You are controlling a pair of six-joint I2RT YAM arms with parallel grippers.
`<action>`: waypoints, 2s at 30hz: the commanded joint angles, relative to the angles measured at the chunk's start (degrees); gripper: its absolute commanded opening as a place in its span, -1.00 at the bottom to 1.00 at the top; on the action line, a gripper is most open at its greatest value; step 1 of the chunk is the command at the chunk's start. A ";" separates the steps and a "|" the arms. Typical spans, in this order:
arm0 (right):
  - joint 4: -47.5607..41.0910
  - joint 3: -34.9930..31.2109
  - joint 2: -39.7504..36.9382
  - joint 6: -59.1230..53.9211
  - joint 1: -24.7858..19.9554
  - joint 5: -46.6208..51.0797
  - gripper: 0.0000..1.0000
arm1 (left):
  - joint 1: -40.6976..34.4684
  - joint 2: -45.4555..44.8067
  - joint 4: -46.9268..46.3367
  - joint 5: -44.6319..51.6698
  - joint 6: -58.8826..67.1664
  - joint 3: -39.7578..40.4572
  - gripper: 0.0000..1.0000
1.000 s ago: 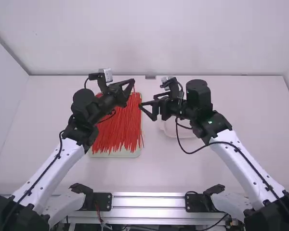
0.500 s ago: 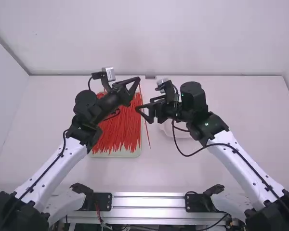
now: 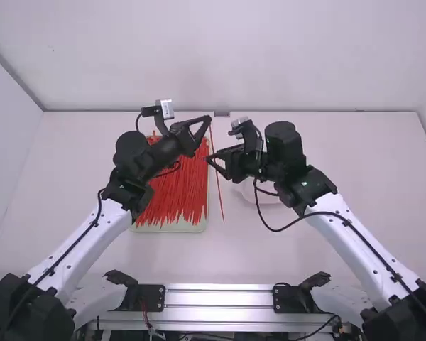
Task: Fasten the cable tie
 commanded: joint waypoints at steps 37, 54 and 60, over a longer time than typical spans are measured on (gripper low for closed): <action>4.83 1.81 0.22 -12.22 -15.56 -23.98 -1.00 | 10.21 1.01 -8.41 27.32 17.16 14.71 0.98; 36.30 1.81 0.22 -9.92 -23.93 -36.35 -1.00 | 8.22 20.24 8.50 54.10 7.04 36.54 0.98; 41.59 1.81 0.24 -7.13 -22.18 -36.11 -1.00 | 4.26 22.91 18.25 50.84 2.21 38.07 0.98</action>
